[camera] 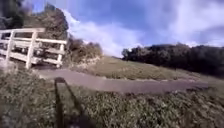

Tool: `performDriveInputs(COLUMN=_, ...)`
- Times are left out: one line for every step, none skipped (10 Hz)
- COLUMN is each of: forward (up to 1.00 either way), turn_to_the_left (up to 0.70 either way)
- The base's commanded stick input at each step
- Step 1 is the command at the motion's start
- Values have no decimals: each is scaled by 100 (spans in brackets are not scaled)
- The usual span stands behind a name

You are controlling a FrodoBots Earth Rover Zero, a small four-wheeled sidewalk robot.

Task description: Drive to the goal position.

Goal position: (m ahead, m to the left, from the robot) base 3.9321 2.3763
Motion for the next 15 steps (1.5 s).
performDriveInputs(forward=70, turn_to_the_left=-35)
performDriveInputs(forward=70, turn_to_the_left=-35)
performDriveInputs(forward=70, turn_to_the_left=-35)
performDriveInputs(forward=70, turn_to_the_left=-35)
performDriveInputs(forward=70, turn_to_the_left=-35)
performDriveInputs(forward=70, turn_to_the_left=-35)
performDriveInputs(forward=70, turn_to_the_left=-35)
performDriveInputs(forward=70, turn_to_the_left=-35)
performDriveInputs(forward=70, turn_to_the_left=-35)
performDriveInputs(forward=70, turn_to_the_left=-35)
performDriveInputs(forward=70, turn_to_the_left=-35)
performDriveInputs(forward=70, turn_to_the_left=-35)
performDriveInputs(forward=70, turn_to_the_left=-35)
performDriveInputs(forward=70, turn_to_the_left=-35)
performDriveInputs(forward=70, turn_to_the_left=-13)
